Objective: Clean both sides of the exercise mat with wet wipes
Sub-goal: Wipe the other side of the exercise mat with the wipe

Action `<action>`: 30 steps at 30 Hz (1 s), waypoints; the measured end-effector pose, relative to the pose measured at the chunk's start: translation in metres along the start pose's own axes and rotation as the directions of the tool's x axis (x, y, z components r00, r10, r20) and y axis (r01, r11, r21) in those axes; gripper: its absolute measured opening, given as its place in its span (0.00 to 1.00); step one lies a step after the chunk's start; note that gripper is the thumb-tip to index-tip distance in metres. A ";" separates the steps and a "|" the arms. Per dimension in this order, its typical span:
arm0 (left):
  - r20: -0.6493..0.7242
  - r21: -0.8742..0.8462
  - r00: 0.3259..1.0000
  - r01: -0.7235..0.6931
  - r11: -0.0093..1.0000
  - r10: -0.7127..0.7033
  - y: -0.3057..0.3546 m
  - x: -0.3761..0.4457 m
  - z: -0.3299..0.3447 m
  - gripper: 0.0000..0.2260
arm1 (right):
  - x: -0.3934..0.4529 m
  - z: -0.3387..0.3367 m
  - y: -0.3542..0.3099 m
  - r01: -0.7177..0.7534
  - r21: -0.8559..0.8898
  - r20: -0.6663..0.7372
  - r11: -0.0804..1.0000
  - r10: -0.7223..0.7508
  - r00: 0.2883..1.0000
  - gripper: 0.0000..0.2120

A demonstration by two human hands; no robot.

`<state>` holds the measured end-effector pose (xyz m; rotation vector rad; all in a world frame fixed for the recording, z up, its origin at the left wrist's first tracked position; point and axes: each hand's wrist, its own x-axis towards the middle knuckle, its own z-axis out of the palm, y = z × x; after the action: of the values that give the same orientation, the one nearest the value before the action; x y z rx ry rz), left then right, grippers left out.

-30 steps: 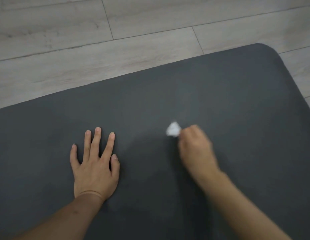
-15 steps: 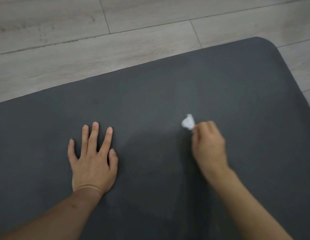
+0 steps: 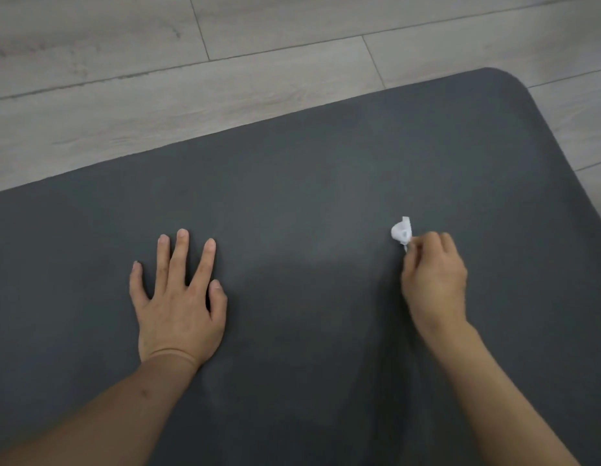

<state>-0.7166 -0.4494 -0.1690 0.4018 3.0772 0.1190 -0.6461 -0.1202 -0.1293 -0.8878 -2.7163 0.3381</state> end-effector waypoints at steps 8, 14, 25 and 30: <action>0.002 0.002 1.000 -0.009 1.000 0.009 -0.002 -0.001 0.001 0.28 | -0.129 0.034 -0.135 0.475 0.257 0.220 0.842 -0.530 0.819 0.06; -0.001 0.004 1.000 -0.004 1.000 0.004 -0.001 -0.001 0.000 0.28 | -0.019 0.003 -0.004 0.006 0.011 0.026 1.000 -0.007 1.000 0.07; 0.012 -0.008 1.000 0.000 1.000 0.000 -0.002 -0.001 0.000 0.28 | -0.085 0.032 -0.079 0.370 0.147 0.123 0.917 -0.388 0.913 0.09; 0.019 -0.013 1.000 0.001 1.000 -0.001 -0.002 0.000 -0.002 0.28 | -0.041 -0.001 0.006 -0.070 0.081 -0.074 0.994 0.076 0.994 0.06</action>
<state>-0.7171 -0.4518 -0.1674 0.3987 3.0562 0.1346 -0.6108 -0.1395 -0.1372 -0.9592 -2.5865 0.4132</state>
